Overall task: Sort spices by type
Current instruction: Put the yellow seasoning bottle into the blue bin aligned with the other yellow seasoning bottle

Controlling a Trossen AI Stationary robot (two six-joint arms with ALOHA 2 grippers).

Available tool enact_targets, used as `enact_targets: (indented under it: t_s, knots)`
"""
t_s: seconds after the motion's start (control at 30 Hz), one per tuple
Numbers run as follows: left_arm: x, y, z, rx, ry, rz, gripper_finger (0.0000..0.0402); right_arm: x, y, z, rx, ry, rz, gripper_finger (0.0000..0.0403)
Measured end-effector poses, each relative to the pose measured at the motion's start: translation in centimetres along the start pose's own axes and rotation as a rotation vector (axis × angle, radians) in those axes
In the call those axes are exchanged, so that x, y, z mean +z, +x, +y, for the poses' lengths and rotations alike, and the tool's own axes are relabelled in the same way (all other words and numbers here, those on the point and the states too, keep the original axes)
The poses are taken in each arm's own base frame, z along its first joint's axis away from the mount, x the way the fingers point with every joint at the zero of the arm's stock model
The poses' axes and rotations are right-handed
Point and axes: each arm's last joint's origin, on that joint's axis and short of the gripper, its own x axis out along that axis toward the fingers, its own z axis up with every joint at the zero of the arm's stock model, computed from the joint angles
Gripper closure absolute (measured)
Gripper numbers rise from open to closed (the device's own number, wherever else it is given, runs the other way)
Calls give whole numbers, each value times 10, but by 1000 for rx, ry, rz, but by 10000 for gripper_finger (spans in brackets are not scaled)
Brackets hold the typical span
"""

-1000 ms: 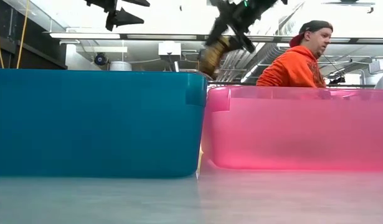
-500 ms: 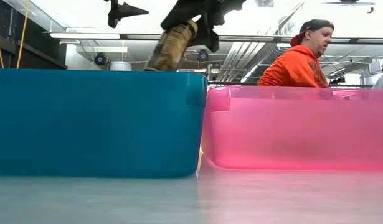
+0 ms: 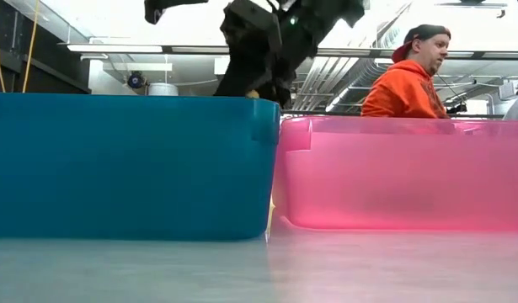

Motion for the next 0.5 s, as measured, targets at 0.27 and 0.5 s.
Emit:
enact_targets:
  t_s: [0.27,0.5]
  knots:
    - [-9,3,-9,-22,21,33,112,-7,9,-3,11,-15,52,175]
    - [-9,3,-9,-21,45,32,112,-6,9,-3,-6,-122,36,172]
